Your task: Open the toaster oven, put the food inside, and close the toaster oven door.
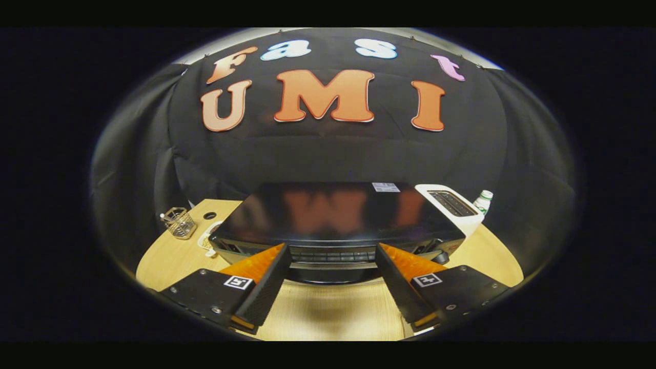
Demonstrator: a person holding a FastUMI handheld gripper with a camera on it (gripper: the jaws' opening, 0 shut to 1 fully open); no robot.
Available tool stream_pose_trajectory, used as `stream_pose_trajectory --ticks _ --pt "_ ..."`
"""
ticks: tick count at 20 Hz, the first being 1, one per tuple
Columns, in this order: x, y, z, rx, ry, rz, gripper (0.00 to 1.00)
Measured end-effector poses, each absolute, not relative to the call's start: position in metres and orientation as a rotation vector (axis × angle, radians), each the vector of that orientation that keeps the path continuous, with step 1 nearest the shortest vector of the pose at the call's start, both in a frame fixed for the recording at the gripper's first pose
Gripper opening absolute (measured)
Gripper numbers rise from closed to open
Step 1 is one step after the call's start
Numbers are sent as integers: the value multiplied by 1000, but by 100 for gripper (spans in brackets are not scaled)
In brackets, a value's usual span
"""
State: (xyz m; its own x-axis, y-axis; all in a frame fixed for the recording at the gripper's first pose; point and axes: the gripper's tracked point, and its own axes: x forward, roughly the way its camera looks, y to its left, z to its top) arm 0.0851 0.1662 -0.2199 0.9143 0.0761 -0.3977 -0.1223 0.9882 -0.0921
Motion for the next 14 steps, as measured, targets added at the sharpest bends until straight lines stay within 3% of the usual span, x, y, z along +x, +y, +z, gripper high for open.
stream_pose_trajectory --ticks 5,14 --pt "38 155 -287 -159 568 82 98" --pt "1 147 -330 -123 628 61 98"
